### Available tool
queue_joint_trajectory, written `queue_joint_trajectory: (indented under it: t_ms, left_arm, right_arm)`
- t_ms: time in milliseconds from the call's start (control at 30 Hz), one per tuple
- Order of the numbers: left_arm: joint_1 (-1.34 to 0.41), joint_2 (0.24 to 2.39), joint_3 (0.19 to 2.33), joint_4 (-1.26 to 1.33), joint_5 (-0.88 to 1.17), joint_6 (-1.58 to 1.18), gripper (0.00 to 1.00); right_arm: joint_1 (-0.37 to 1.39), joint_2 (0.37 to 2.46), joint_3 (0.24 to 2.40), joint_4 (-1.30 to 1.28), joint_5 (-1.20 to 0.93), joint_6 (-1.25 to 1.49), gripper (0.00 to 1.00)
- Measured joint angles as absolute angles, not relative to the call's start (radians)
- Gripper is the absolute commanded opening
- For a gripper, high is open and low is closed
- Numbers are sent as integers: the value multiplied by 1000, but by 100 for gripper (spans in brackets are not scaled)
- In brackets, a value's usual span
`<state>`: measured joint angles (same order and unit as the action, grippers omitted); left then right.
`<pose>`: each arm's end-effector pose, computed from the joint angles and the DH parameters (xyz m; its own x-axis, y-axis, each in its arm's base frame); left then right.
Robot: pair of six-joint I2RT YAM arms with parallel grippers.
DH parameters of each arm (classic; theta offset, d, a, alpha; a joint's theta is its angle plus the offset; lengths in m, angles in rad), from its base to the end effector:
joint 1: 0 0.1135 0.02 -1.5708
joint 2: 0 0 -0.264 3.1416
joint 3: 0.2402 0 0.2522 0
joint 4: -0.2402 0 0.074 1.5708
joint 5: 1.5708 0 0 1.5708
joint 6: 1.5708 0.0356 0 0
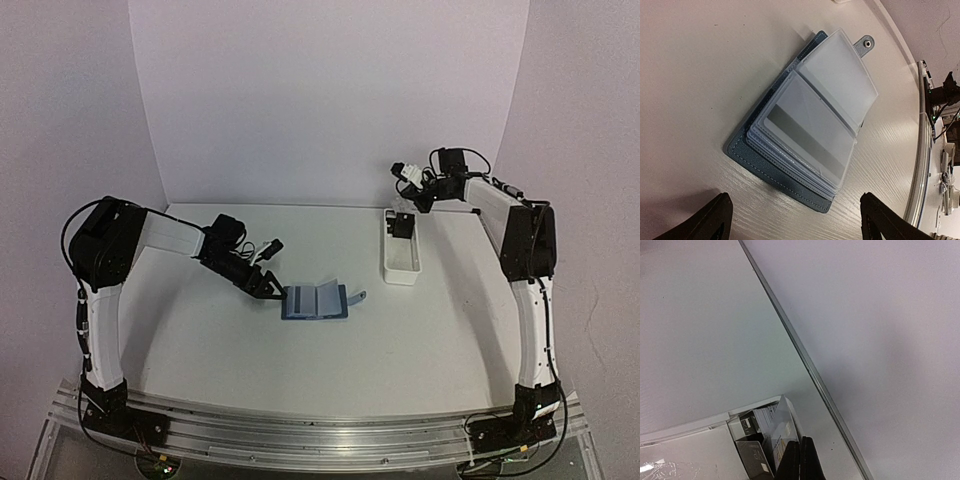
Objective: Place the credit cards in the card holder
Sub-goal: Pick up the credit card from the storage box.
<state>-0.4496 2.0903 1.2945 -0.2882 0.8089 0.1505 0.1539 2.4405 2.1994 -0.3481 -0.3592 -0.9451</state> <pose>0.3594 -0.2020 0.1225 -0.6963 0.4509 -0.5584 0.7173 0.4116 -0.5621 0.5546 0.0987 0.2239 0.0288 -0.7634 -0.6452 -0.6983 0.4465 -0.5595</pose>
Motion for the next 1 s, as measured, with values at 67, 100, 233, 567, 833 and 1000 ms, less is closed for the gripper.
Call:
queue_joint_trajectory:
  t_ms: [67, 100, 233, 567, 833, 1000]
  left_arm:
    - [-450, 2090, 1295, -289, 809, 150, 88]
    - [-450, 2090, 1296, -290, 809, 150, 88]
    - [-450, 2090, 1296, -291, 809, 150, 88]
    - [-448, 2090, 1338, -344, 818, 160, 88]
    - [-378, 2019, 1387, -207, 990, 151, 92]
    - [-341, 1927, 1395, -14, 1103, 112, 99]
  right_arm:
    - [152, 2418, 2199, -349, -359, -945, 0]
    - [152, 2412, 2199, -350, -359, -945, 0]
    - [151, 2382, 2221, -349, -356, -937, 0]
    - [156, 2320, 2321, -325, -398, -754, 0]
    - [312, 2124, 2125, -201, -524, -357, 0]
    - [471, 2041, 1922, -26, -633, -136, 0]
